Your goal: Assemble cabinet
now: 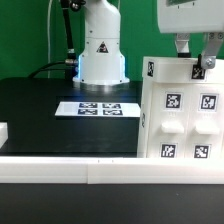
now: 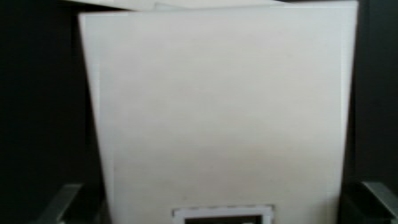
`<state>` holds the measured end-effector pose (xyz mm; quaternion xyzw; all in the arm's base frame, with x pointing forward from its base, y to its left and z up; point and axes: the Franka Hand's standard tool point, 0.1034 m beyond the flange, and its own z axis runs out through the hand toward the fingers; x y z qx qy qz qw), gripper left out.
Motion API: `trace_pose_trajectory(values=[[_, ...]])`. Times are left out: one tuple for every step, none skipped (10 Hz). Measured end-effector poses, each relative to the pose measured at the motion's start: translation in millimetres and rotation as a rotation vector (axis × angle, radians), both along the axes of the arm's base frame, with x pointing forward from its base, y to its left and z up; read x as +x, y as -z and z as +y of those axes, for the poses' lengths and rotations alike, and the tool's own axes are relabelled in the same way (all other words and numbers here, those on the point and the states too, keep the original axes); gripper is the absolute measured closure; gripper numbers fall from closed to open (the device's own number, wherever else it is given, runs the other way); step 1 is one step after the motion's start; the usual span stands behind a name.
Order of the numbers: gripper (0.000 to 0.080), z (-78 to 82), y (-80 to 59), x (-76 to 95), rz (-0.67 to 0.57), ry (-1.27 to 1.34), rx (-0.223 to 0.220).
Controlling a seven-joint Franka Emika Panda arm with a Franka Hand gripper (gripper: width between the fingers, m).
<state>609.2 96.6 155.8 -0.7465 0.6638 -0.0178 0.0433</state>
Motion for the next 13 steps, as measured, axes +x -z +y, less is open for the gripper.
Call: trace_pose_trajectory(values=[[0.0242, 0.4, 0.1, 0.2, -0.002, 0.077, 0.011], [0.0242, 0.2, 0.0, -0.3, -0.010, 0.201, 0.020], [0.0242, -0.9, 0.0, -1.1, -0.011, 0.263, 0.023], [0.0242, -1.2, 0.0, -1.4, -0.010, 0.306, 0.027], [0.0242, -1.2, -0.2, -1.6, -0.005, 0.347, 0.039], [0.0242, -1.4, -0.2, -1.6, -0.005, 0.337, 0.041], [0.0242, -1.3, 0.0, -1.6, -0.005, 0.327, 0.040], [0.0242, -0.3, 0.8, -2.0, -0.004, 0.322, 0.040], [0.0062, 0.8, 1.0, -2.2, -0.003, 0.314, 0.041], [0.0019, 1.9, 1.2, -2.4, -0.003, 0.309, 0.044], [0.0006, 2.9, 1.4, -2.6, -0.002, 0.306, 0.048], [0.0006, 3.9, 1.5, -2.8, -0.002, 0.297, 0.048], [0.0001, 4.7, 1.6, -2.9, -0.002, 0.292, 0.048]])
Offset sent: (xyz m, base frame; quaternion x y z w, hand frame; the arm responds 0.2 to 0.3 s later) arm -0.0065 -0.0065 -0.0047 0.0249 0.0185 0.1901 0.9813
